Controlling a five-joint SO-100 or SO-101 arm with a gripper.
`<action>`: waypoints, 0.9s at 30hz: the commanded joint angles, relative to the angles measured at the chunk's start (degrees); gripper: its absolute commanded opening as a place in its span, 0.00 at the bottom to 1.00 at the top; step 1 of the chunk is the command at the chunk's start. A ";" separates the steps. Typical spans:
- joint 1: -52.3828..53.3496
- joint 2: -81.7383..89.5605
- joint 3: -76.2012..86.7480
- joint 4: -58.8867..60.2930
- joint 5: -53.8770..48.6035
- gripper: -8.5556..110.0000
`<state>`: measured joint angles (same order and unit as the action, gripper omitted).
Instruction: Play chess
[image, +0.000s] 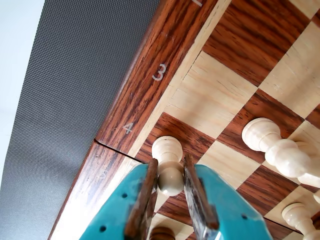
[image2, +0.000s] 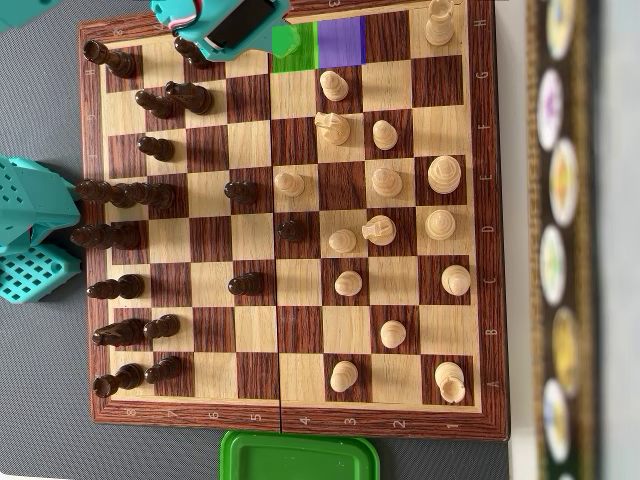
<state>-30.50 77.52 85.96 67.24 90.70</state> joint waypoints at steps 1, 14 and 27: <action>0.53 0.53 -0.53 -0.35 0.00 0.16; 0.44 0.53 -0.62 -0.35 0.00 0.20; -0.26 0.70 -3.52 0.18 0.00 0.20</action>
<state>-30.59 77.43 85.43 67.24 90.62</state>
